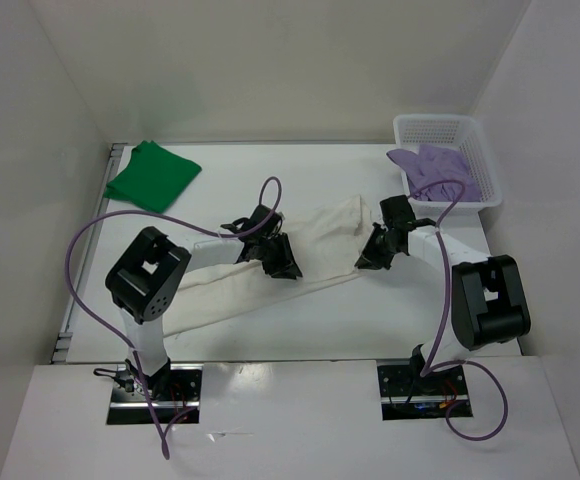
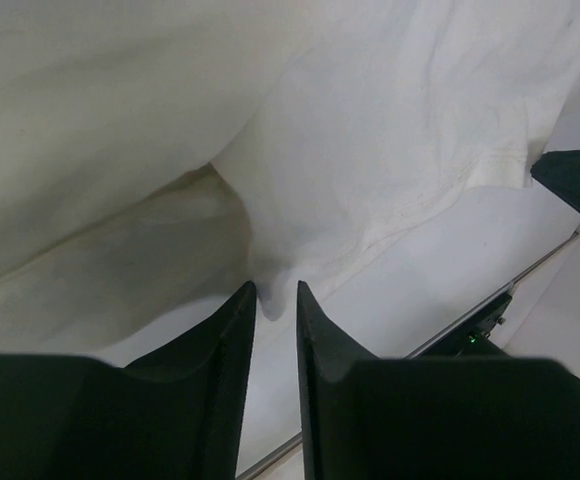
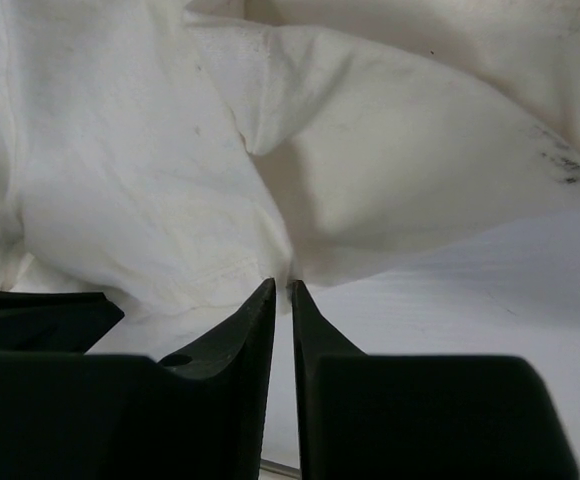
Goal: Fold and stack the t-shirts
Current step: Fold the other side of the tshirt into a rectangle
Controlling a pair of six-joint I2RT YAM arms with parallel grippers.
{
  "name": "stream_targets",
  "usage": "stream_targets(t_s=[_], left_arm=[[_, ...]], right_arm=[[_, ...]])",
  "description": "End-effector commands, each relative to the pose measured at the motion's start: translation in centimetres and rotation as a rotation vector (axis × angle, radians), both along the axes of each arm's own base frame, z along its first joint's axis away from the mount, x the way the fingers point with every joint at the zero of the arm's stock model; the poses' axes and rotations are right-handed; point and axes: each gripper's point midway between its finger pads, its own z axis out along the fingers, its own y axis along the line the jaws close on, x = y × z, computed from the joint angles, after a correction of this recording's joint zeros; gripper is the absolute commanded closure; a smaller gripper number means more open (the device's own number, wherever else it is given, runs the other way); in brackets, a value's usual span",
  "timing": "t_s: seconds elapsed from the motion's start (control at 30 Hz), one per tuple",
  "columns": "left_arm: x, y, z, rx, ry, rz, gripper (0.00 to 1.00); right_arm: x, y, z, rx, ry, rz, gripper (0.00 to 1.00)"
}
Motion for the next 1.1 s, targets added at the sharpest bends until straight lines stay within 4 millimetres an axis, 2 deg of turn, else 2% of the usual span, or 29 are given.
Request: stream_targets(t_s=[0.0,0.1,0.33,0.47,0.5,0.57,0.67,0.83,1.07], left_arm=[[0.8,-0.7,0.1,-0.027,-0.001,0.02,0.72],[0.9,-0.9,0.3,-0.039,-0.005,0.015,0.77],[0.7,-1.1,0.9,-0.062,0.008,0.017,0.94],[0.9,-1.5,3.7,-0.107,-0.028,0.014,1.0],[0.6,-1.5,4.0,-0.112,-0.021,0.008,1.0],[0.4,-1.4,5.1,-0.12,-0.033,0.007,1.0],[-0.3,-1.0,6.2,-0.134,-0.04,0.001,1.0],[-1.9,1.0,6.1,-0.146,0.0,0.027,1.0],[-3.0,1.6,5.3,-0.128,0.029,0.016,0.99]], right_arm=[[0.0,0.4,0.9,0.008,-0.04,0.023,0.85],[0.0,0.4,0.9,0.008,-0.04,0.023,0.91],[-0.1,0.4,1.5,0.003,-0.038,0.031,0.98],[0.4,0.1,2.7,-0.012,-0.067,0.031,1.0],[0.0,0.0,2.6,-0.02,-0.053,0.041,1.0],[0.4,-0.1,3.7,-0.028,-0.081,0.045,1.0],[0.2,-0.4,4.5,-0.039,-0.092,0.048,1.0],[-0.6,-1.2,4.6,-0.066,-0.072,0.039,1.0],[-1.1,-1.6,3.5,-0.093,-0.014,0.034,1.0]])
